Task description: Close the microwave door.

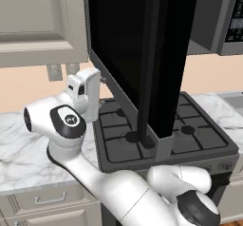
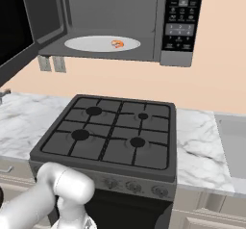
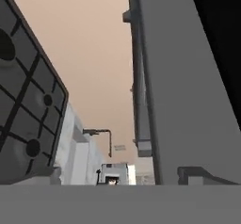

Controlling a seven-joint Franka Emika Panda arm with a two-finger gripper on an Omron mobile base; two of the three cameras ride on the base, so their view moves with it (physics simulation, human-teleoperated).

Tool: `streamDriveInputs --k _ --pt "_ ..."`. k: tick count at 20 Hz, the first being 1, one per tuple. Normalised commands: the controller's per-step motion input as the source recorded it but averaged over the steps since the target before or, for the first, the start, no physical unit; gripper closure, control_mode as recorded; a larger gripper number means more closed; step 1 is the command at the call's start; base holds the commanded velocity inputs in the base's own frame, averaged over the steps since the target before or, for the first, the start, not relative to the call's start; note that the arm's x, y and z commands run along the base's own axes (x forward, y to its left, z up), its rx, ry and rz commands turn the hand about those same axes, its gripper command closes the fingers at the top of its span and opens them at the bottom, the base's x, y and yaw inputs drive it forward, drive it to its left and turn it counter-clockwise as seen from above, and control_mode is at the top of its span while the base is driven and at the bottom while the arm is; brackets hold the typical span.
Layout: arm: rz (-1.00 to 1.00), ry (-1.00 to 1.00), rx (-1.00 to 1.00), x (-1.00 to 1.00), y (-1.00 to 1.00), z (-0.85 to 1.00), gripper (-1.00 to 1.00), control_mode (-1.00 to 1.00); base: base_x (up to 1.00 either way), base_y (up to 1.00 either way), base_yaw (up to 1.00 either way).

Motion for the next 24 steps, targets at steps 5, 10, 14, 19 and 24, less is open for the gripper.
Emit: streamDriveInputs --k 5,10,14,19,24 --pt "-0.03 0.27 -0.14 0.25 -0.65 0.00 -1.00 -1.00 0.00 0.00 0.00" --pt "-0.09 0.26 -0.25 0.06 -0.56 0.00 -1.00 -1.00 0.00 0.00 0.00" --pt "-0.02 0.21 -0.24 0.26 -0.78 0.00 -1.00 -1.00 0.00 0.00 0.00" --pt "0.00 0.19 -0.19 0.44 -0.65 0.16 -1.00 -1.00 0.00 0.00 0.00" --pt "0.00 0.18 -0.04 0.37 -0.52 0.54 -1.00 -1.00 0.00 0.00 0.00"
